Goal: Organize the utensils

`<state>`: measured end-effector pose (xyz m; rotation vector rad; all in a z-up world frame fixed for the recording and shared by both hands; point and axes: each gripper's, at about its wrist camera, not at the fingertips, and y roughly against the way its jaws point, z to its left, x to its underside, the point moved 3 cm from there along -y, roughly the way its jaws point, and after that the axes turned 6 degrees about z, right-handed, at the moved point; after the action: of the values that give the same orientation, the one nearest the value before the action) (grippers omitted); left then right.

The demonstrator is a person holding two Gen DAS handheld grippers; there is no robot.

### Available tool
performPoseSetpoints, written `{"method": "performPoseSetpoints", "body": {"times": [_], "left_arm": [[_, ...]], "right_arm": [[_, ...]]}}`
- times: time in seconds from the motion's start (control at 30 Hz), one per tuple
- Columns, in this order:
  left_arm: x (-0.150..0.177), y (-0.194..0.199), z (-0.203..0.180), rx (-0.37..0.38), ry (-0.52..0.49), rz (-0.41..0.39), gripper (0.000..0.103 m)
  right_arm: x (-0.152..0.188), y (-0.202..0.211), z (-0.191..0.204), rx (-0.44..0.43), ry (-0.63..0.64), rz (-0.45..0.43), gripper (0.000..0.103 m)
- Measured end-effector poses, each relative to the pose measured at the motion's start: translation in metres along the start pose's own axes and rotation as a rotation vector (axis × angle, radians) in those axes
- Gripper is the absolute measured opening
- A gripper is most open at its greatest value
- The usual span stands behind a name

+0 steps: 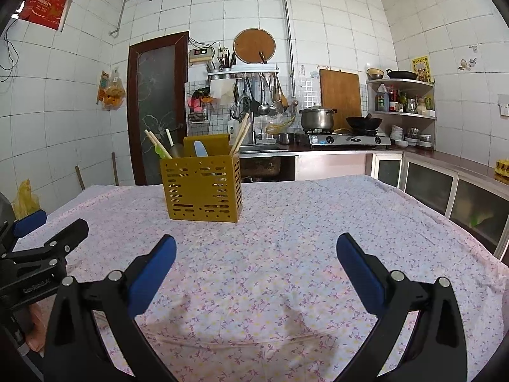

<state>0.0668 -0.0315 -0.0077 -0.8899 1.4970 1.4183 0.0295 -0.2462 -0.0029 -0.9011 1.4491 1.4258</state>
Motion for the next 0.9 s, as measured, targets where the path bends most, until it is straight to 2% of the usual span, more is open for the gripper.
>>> {"method": "performPoseSetpoints", "body": {"times": [0.9], "left_arm": [[-0.0006,0.0054,0.0075,0.023,0.022,-0.028,0.098]], "right_arm": [[-0.0004,0.0098,-0.0048,0.011,0.001,-0.031,0.099]]}}
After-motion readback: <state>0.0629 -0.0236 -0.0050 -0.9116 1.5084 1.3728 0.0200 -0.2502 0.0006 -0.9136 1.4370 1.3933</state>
